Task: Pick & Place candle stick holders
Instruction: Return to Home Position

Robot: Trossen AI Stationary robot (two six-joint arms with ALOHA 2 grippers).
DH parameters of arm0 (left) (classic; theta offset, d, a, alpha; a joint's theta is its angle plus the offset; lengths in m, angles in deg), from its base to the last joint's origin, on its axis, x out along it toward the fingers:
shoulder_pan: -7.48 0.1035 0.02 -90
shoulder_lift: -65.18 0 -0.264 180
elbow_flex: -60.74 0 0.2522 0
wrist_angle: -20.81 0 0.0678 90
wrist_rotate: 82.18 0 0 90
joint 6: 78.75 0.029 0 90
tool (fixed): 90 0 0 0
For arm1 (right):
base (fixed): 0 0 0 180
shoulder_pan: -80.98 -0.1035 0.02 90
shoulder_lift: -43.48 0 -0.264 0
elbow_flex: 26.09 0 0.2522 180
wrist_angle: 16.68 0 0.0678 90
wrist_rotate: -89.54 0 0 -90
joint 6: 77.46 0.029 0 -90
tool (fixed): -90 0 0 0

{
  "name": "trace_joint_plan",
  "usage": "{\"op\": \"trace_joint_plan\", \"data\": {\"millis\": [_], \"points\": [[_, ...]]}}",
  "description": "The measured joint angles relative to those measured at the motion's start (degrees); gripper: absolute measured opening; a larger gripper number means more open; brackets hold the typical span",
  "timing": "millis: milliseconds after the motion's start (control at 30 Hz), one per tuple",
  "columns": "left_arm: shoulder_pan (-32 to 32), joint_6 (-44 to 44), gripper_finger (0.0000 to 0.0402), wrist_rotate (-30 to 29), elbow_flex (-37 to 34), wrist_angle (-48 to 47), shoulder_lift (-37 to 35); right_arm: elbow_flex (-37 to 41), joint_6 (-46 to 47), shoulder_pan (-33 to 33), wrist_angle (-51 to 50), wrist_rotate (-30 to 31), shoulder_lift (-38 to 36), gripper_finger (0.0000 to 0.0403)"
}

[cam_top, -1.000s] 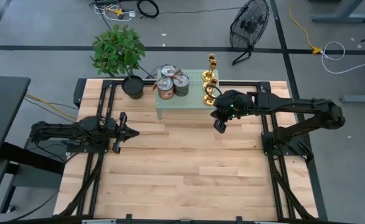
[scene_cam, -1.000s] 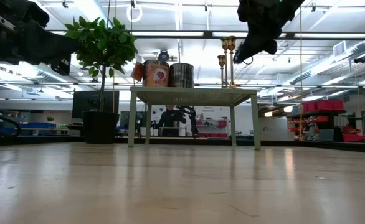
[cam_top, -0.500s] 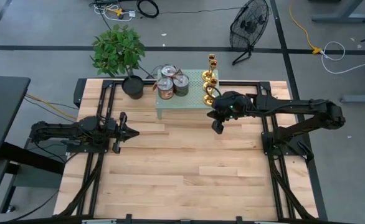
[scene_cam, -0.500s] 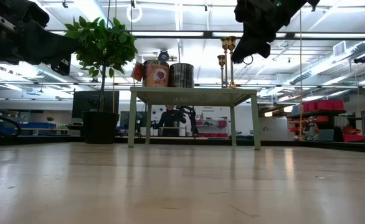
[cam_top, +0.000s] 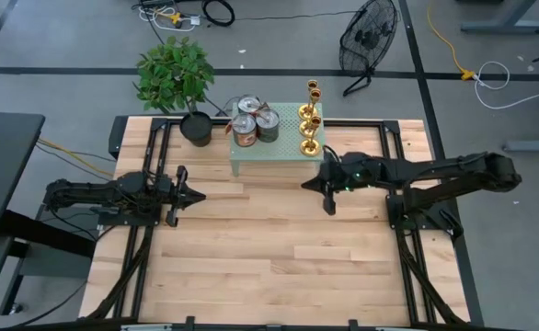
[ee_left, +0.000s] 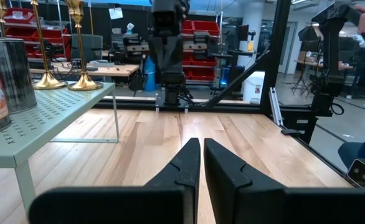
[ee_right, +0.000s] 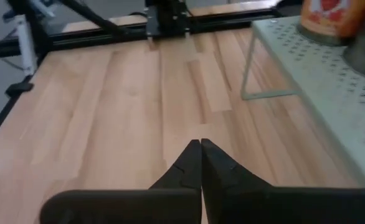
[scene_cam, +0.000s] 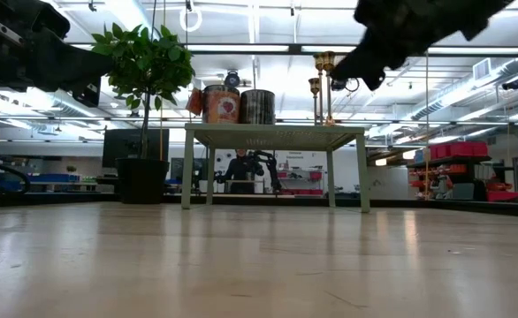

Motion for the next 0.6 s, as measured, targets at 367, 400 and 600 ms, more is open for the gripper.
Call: {"op": "trace_joint_plan", "data": {"millis": [367,400,600], "points": [[0.00,0.00,0.0030,0.00,-0.01,0.02,-0.01,14.12,-5.44,-3.47,5.96,-0.02,-11.99,0.0000],[0.00,0.01,0.0030,0.00,-0.02,0.02,0.00,15.06,-5.44,-3.79,6.10,-0.01,-13.19,0.0000],[-0.02,0.00,0.0030,0.00,0.00,0.02,-0.01,19.69,-5.52,-5.72,7.73,-0.01,-19.68,0.0000]]}}
